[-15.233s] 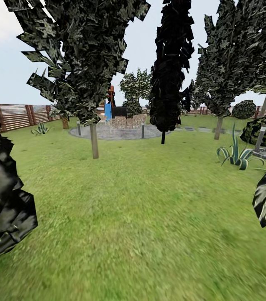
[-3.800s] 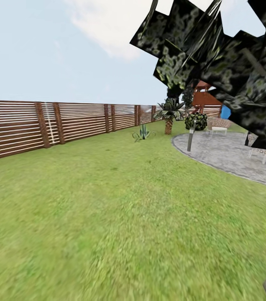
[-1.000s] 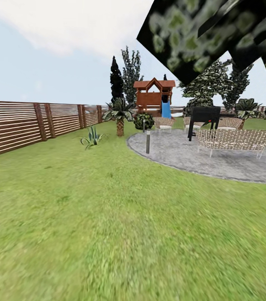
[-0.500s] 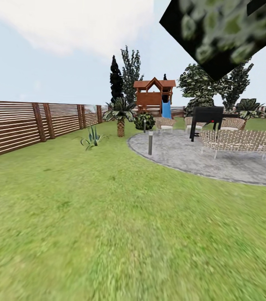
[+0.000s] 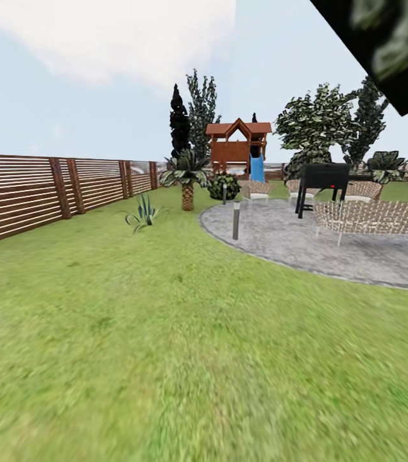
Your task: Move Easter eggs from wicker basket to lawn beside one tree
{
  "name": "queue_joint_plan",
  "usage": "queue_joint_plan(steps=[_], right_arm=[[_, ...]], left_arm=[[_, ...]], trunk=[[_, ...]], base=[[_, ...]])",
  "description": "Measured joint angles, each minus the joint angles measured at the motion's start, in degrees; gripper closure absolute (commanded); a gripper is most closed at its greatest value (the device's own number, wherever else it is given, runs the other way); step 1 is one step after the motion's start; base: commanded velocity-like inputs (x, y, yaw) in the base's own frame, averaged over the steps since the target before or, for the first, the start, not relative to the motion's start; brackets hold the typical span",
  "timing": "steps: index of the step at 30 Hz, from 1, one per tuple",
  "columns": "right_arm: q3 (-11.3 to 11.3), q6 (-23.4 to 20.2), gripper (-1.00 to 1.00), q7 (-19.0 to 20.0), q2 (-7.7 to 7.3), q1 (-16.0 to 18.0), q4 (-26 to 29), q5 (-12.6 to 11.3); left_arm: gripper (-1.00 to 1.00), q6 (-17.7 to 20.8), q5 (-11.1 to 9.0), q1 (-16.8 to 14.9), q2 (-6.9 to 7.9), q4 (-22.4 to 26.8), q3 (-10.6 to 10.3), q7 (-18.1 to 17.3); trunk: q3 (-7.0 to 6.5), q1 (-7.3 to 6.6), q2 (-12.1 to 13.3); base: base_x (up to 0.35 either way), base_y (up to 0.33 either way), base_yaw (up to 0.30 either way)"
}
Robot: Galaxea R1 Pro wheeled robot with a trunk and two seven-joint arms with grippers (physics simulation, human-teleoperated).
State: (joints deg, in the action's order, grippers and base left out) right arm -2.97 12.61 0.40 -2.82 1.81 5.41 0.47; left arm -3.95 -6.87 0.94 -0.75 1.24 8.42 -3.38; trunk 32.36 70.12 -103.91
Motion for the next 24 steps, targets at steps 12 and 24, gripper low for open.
queue_joint_plan(steps=[12,24], right_arm=[[0.0,0.0,-1.0,0.0,0.0,-0.01,0.0,-0.02],[0.01,0.0,-1.0,0.0,0.05,0.0,0.0,-0.03]], left_arm=[[-1.0,0.0,0.0,0.0,0.05,0.0,0.0,0.0],[-1.0,0.0,0.0,0.0,0.05,0.0,0.0,0.08]], trunk=[[0.0,0.0,0.0],[0.0,0.0,0.0]], base=[[0.283,0.233,0.0],[0.271,0.239,0.0]])
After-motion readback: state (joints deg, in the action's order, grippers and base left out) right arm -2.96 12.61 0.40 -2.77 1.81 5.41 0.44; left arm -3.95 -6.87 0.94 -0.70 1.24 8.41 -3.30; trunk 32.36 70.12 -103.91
